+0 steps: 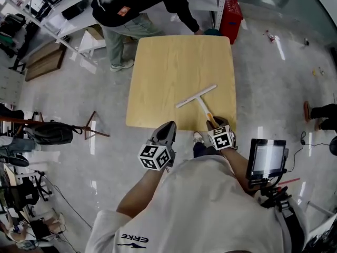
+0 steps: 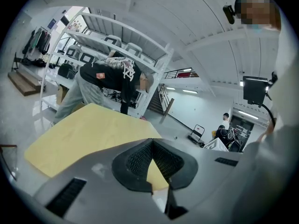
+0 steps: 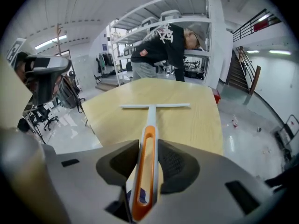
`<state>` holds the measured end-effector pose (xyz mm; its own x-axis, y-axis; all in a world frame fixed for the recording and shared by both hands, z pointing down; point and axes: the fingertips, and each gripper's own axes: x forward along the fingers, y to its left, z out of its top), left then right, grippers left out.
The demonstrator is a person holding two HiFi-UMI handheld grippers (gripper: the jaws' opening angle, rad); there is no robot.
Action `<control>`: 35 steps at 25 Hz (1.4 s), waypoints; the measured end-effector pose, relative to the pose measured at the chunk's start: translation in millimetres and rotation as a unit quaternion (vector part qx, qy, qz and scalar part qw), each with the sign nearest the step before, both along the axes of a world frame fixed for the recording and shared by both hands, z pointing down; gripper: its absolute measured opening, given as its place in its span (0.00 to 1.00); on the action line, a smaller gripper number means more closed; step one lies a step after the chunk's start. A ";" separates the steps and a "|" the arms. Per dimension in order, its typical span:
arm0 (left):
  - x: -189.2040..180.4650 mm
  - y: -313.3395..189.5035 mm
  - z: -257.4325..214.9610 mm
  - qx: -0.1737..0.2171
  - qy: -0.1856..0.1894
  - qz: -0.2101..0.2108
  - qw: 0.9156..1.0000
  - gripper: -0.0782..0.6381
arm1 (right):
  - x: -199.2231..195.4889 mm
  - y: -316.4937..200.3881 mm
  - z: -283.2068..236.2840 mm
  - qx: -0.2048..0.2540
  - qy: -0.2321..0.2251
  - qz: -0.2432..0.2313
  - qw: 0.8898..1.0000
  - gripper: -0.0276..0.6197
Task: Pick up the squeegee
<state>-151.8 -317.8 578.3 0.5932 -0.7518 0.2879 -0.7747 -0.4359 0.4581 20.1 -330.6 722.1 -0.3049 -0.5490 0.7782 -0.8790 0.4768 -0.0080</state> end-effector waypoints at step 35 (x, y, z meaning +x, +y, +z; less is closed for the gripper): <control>5.6 10.9 16.1 -0.025 -0.005 0.019 1.000 0.12 | 14.9 44.8 54.3 -0.096 0.027 0.015 0.995 0.25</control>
<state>-146.2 -307.0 594.4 0.6179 -0.7137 0.3300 -0.7626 -0.4415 0.4728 35.1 -285.7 776.4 -0.2454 -0.3964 0.8847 -0.8948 0.4436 -0.0495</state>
